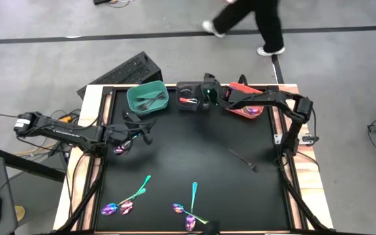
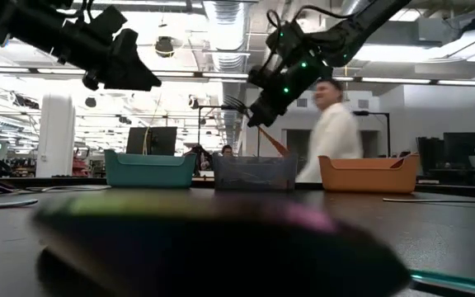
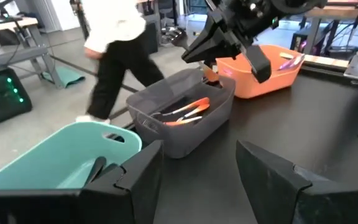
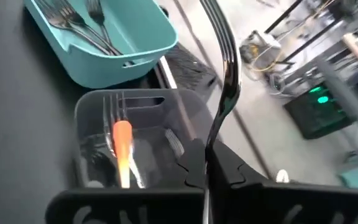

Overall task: Sort silverware by color (type)
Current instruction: Put the orange fork into the black bin, then put the blue spoon into the orange bin

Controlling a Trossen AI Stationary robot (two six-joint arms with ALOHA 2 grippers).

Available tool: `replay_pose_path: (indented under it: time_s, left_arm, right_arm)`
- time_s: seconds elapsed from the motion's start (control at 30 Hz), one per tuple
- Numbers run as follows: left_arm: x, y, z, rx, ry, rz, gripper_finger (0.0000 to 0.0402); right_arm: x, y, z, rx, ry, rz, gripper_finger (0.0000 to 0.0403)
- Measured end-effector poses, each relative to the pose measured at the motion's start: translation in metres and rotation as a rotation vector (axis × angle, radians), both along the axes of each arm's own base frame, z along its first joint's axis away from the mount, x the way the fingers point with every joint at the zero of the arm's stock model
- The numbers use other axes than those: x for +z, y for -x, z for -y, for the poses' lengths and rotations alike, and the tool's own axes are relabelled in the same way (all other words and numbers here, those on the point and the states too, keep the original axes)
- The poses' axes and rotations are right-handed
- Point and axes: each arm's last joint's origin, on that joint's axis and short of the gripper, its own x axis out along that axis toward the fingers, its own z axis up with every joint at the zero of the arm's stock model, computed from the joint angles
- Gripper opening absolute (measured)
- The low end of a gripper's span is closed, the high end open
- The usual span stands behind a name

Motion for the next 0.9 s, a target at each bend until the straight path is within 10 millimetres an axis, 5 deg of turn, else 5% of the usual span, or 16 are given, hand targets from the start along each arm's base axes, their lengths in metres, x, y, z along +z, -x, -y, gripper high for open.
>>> replay_pose_path:
  time_s: [0.53, 0.9]
  left_arm:
    - [-0.009, 0.001, -0.006, 0.045, 0.026, -0.024, 0.0194]
    - [-0.037, 0.018, -0.007, 0.149, 0.205, -0.191, 0.0194]
  right_arm:
    - [-0.012, 0.002, 0.009, -0.049, -0.131, 0.046, 0.0201]
    - [-0.017, -0.005, -0.026, -0.114, -0.296, 0.069, 0.0205]
